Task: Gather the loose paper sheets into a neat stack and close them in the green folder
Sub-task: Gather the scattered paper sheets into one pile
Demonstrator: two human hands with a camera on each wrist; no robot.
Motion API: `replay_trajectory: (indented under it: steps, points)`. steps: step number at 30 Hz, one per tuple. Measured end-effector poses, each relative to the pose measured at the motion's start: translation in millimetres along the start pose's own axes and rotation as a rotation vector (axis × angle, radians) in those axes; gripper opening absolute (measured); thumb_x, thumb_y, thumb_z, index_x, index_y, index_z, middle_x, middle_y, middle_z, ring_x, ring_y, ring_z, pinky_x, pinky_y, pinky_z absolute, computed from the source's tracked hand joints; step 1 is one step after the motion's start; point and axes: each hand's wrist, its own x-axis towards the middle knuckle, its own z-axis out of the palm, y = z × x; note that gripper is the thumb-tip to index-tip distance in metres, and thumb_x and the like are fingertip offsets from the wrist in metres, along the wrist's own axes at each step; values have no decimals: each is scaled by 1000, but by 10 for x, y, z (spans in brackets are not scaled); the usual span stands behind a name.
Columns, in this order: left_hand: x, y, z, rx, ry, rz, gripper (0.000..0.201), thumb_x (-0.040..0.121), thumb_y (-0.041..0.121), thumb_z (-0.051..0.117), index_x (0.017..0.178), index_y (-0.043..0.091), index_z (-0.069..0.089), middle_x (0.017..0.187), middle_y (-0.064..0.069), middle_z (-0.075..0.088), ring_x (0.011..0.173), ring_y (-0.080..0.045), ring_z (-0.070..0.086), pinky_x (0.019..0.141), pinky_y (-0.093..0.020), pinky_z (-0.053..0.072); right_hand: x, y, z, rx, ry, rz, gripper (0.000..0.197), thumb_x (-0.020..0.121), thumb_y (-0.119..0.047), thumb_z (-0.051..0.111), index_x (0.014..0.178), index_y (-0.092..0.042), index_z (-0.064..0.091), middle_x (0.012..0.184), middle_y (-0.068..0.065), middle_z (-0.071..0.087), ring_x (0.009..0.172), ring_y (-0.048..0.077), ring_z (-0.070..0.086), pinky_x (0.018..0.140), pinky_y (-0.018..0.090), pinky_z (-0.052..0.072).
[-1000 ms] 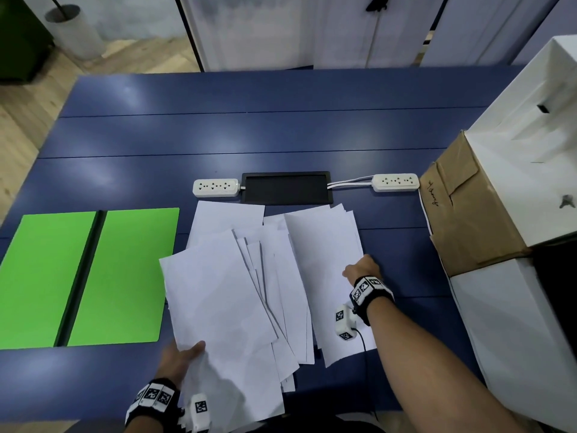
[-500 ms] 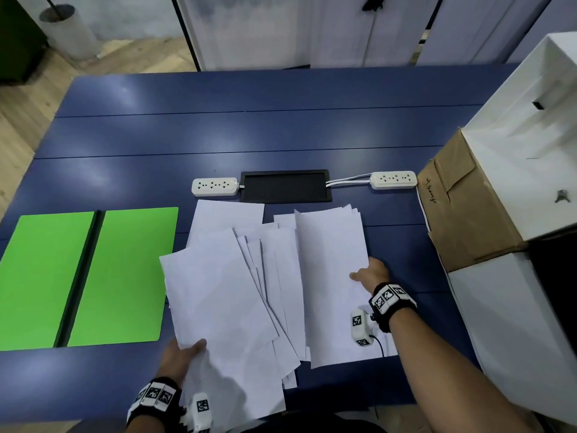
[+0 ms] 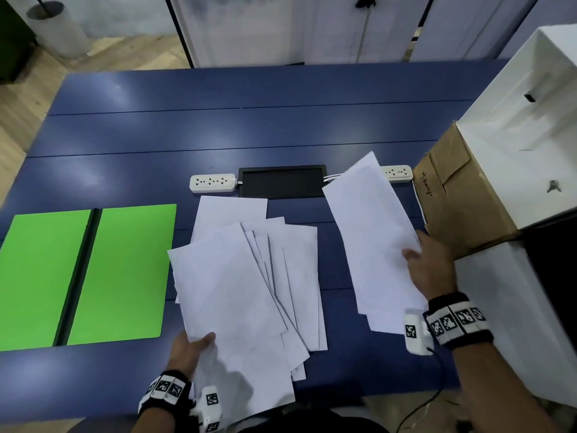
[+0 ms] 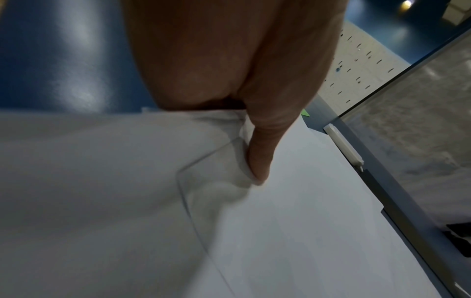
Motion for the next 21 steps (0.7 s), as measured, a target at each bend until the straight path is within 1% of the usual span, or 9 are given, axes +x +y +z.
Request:
replay_trajectory:
  steps: [3,5,8,9,12,14,16,19,21]
  points:
    - [-69,25,1,4,-19,16,30,81,1,77,110,1,70,100,-22,77,92,-43,73,85,-55,59,-180,-395,-229,38,-43,-124,22,89,-1,65,110,-8,66,85,4,68,85,29,65,73,28,42]
    - [-91,40,2,-18,-38,13,32,79,5,78,110,3,70,100,-21,78,90,-42,74,82,-55,59,-313,-700,-312,101,-118,-178,26,88,-4,67,113,-12,68,88,0,70,85,22,66,73,28,47]
    - [-81,49,-9,-44,-41,-4,39,74,11,81,110,2,71,102,-24,76,85,-39,72,78,-50,58,-490,-1083,-211,323,-230,-267,32,84,-3,74,113,-15,71,97,-9,73,88,9,68,74,12,50]
    - [-83,60,-10,-58,-53,-12,41,73,13,83,111,3,71,102,-24,77,85,-39,72,77,-51,58,-526,-1161,-104,435,-282,-277,36,82,-2,77,114,-16,71,101,-9,75,92,8,70,78,12,51]
    - [-127,125,-2,-83,-50,-31,32,83,10,77,113,1,69,95,-20,77,80,-35,71,71,-45,57,-583,-1248,439,714,-480,-201,45,76,-3,80,113,-26,69,112,-5,76,104,15,72,92,28,56]
    - [-90,122,5,-70,-26,-28,29,93,4,64,119,-7,65,108,-27,73,82,-30,69,77,-41,55,-638,-1210,944,807,-619,-87,50,74,3,79,114,-25,67,115,-5,75,107,18,70,95,34,56]
    - [-111,152,20,-61,0,-34,30,99,8,55,123,-10,63,118,-30,70,83,-27,68,78,-38,54,-736,-1099,1438,757,-723,19,56,76,8,76,121,-22,65,119,-3,74,112,20,69,100,37,54]
    - [-122,194,27,-85,14,-79,50,103,46,48,117,2,65,121,-22,69,94,-28,68,90,-42,54,-916,-840,1942,531,-715,159,50,82,5,69,125,-19,61,118,0,71,114,23,67,98,33,54]
    - [-60,176,2,-160,40,-132,79,82,84,46,111,13,67,121,-16,67,103,-30,66,101,-46,49,-1026,-741,2112,447,-638,262,38,85,6,59,113,-20,59,108,-1,70,106,24,68,83,25,55]
